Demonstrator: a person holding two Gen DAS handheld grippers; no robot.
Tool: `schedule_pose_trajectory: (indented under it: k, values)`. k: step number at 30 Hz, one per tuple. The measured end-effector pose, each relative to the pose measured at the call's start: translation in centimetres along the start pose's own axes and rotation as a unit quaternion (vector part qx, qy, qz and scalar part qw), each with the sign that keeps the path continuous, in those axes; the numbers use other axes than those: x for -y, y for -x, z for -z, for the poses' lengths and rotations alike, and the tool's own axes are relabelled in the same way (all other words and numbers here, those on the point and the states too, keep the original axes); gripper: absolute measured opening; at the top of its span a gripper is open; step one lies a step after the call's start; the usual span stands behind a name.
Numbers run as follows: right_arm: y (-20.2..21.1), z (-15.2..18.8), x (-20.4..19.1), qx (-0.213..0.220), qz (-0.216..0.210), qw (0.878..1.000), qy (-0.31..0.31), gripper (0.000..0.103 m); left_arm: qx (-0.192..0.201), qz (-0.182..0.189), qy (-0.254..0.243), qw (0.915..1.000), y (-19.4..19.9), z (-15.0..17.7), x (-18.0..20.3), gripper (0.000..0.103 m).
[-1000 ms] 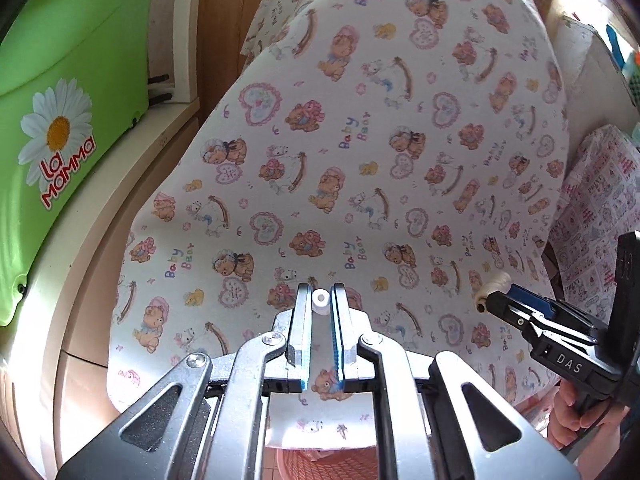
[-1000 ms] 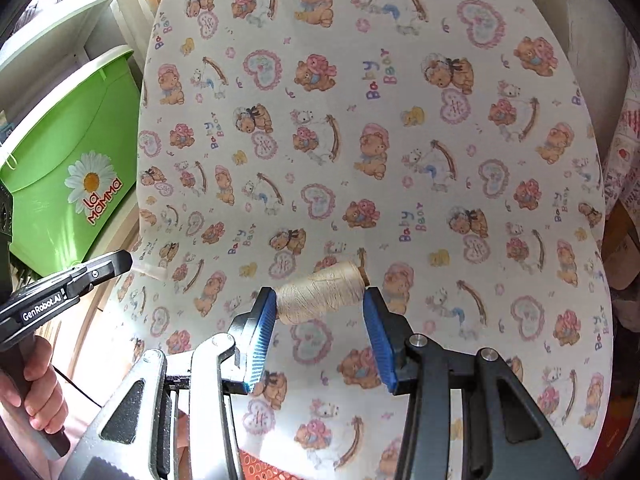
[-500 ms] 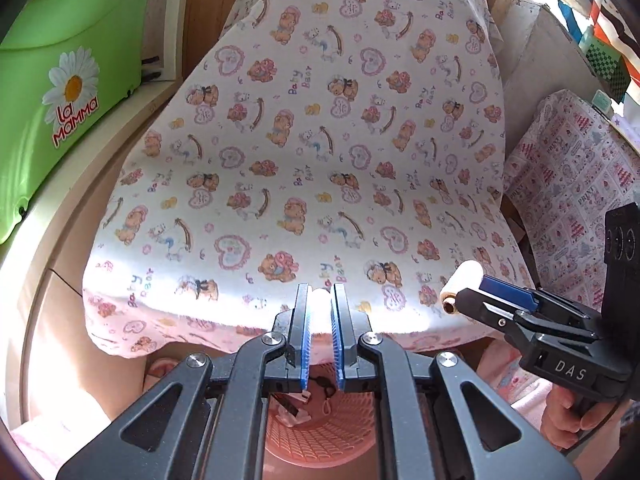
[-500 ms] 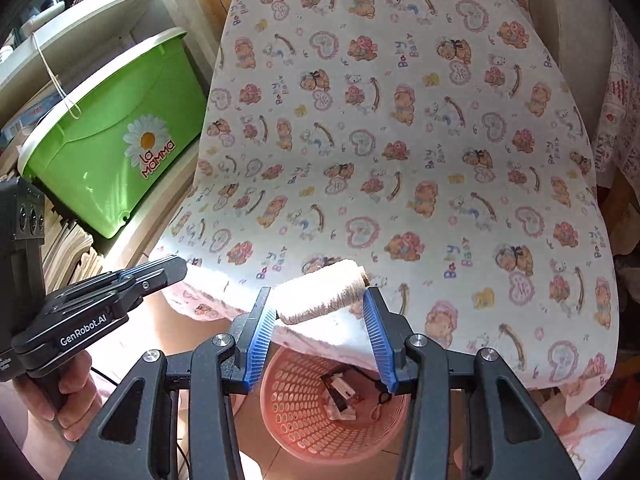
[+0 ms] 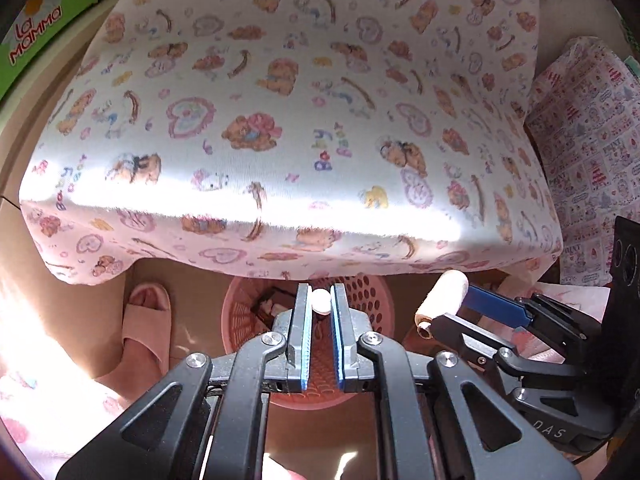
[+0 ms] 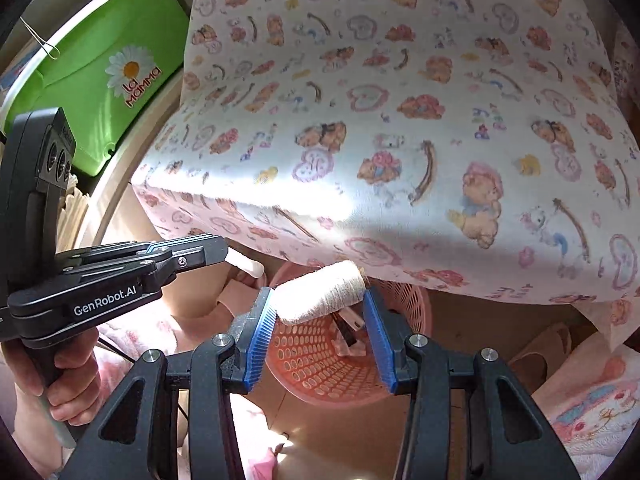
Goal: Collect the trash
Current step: 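Lower both held items over the pink basket and open both tools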
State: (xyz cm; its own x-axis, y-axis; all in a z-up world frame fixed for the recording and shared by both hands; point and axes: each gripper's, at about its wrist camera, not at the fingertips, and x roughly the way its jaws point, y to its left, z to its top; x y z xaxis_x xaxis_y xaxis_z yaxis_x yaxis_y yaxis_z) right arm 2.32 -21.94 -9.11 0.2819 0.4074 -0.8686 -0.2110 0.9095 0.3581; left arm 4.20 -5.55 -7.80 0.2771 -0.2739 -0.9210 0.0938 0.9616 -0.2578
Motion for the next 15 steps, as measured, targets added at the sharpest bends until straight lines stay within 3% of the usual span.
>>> schedule_pose_trajectory:
  k: [8,15]
  values:
    - [-5.4,1.0,1.6,-0.058,0.048,0.997,-0.024,0.048,-0.044,-0.034,0.006,0.9984,-3.4,1.0,-0.1,0.009]
    - [-8.3,2.4,2.2,-0.078,0.074,0.993,-0.041,0.048,-0.085,-0.034,0.030,0.9953,-6.1,1.7,-1.1,0.009]
